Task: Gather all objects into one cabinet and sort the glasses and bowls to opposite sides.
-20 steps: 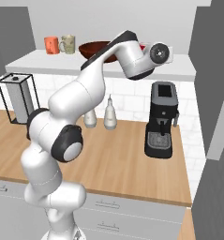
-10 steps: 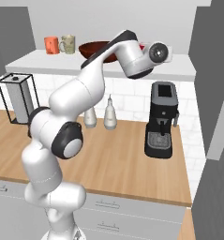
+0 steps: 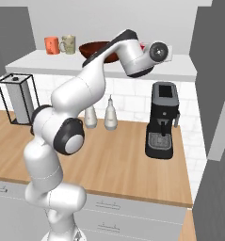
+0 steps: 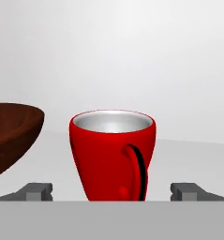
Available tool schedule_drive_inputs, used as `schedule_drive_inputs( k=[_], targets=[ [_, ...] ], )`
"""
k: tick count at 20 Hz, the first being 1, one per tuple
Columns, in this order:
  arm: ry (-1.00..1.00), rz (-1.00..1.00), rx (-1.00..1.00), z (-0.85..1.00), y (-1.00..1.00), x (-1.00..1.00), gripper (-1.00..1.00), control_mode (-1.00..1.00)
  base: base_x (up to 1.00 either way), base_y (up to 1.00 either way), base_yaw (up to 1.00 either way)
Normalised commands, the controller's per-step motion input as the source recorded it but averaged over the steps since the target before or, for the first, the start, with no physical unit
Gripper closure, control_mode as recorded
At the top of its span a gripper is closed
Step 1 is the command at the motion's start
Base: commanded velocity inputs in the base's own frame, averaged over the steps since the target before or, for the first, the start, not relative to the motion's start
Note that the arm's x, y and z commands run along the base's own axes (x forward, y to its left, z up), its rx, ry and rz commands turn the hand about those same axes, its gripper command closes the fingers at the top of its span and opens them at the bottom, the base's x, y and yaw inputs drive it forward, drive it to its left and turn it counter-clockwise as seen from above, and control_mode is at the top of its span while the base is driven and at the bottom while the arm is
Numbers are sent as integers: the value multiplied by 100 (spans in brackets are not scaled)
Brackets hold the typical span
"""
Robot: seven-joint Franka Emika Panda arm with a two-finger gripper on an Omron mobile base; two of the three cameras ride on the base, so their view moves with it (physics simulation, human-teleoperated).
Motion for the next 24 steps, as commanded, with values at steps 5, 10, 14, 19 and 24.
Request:
schedule_drive_inputs(
  k=[5,10,14,19,24],
  targets=[
    [0,0,0,0,0,3,-100,-100,0,0,0],
    [0,0,0,0,0,0,-100,-100,0,0,0],
    [0,0,0,0,6,0,-100,-100,0,0,0],
    [0,0,0,0,11,0,-100,-100,0,0,0],
    [0,1,0,0,3,0,-100,-100,0,0,0]
  ],
)
